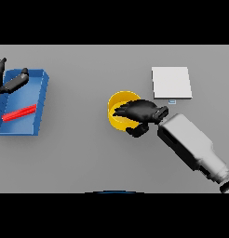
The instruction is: Pick up the red beaker and tilt it to pour out 1 green nut into yellow bowl. Pick up the yellow bowl and place it on the metallic measuring scale.
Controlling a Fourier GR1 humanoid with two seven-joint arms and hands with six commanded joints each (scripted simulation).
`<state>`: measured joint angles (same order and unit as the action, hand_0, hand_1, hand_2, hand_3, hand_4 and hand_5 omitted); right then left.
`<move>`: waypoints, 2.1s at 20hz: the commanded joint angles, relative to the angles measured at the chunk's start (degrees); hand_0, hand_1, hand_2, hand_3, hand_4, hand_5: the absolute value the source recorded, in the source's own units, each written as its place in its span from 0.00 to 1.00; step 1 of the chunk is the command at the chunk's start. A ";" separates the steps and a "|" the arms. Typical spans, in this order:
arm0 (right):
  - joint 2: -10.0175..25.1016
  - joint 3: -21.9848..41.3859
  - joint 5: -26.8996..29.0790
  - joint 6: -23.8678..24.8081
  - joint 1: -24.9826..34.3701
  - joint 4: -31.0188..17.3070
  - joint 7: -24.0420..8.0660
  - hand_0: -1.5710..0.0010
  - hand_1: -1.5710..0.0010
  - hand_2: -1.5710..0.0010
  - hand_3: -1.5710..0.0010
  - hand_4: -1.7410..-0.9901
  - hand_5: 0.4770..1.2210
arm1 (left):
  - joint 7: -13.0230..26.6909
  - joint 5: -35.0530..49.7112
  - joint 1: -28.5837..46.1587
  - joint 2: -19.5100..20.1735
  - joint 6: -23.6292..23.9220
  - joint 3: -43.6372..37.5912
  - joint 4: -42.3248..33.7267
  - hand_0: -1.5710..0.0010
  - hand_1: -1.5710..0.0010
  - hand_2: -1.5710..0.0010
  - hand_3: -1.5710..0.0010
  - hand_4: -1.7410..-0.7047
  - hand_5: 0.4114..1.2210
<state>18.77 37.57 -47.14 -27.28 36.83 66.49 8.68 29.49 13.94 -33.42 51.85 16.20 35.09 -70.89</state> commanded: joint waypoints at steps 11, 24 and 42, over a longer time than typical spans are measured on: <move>2.38 0.76 2.99 -4.70 -0.64 3.00 -0.99 0.09 0.10 0.14 0.26 0.06 0.95 | 0.27 0.45 0.84 0.53 0.44 -0.18 -1.25 1.00 1.00 1.00 1.00 0.91 0.39; 8.83 -4.82 8.42 -11.76 2.76 15.29 -6.93 0.00 0.01 0.02 0.17 0.02 1.00 | 0.98 -0.35 0.92 0.76 1.35 0.43 -2.80 1.00 1.00 1.00 1.00 0.91 0.38; 14.66 -12.33 7.92 -3.48 9.83 -2.13 -6.14 0.00 0.00 0.00 0.24 0.03 1.00 | 4.88 0.03 1.95 3.07 2.05 0.25 -6.51 1.00 1.00 1.00 1.00 0.88 0.44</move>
<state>33.42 25.25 -39.20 -30.79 46.65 64.35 2.30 34.40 13.96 -31.47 54.94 18.27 35.33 -77.39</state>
